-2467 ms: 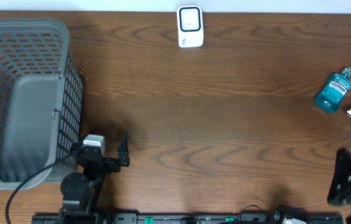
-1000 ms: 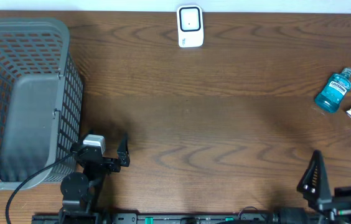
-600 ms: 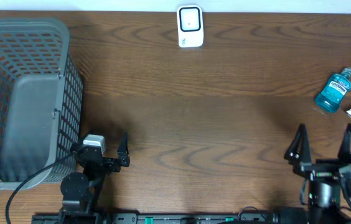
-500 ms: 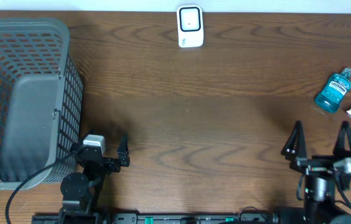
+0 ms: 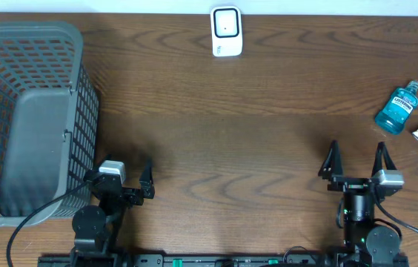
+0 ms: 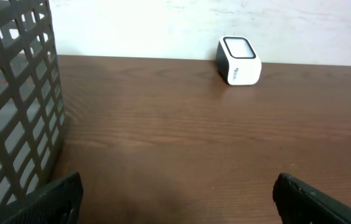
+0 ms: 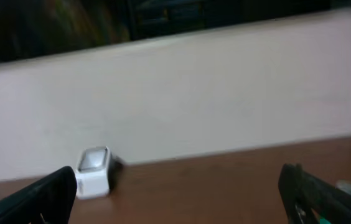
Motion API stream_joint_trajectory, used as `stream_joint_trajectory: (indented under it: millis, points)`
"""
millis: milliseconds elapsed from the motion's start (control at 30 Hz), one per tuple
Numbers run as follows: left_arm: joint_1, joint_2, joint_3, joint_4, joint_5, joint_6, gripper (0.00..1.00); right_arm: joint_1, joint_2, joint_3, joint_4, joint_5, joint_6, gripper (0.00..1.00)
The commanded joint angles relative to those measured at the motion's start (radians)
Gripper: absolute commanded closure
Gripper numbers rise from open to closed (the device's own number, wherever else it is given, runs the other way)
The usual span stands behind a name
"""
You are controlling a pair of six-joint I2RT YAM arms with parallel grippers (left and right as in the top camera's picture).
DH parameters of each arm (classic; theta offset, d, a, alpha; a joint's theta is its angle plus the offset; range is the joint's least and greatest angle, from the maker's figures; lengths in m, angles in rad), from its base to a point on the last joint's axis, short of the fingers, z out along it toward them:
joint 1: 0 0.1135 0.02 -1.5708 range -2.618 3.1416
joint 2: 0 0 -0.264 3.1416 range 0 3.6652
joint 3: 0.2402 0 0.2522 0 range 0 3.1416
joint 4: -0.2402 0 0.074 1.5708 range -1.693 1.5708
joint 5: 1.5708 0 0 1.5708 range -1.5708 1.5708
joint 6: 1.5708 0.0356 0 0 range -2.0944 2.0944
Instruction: Scan the item barcode
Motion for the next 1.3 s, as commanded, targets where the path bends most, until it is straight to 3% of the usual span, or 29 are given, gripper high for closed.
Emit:
stream_joint_trajectory:
  millis: [0,367,1267]
  points:
    - [0.003,-0.005,-0.016,-0.024,0.012,0.013,0.02,0.012,-0.007,-0.017,-0.037,0.039,0.01,0.01]
    - [0.003,-0.005,-0.016,-0.024,0.012,0.013,0.02,0.014,-0.007,-0.017,-0.28,0.076,0.005,0.01]
    - [0.003,-0.005,-0.016,-0.024,0.012,0.013,0.02,0.011,-0.006,-0.017,-0.278,0.076,-0.002,0.01]
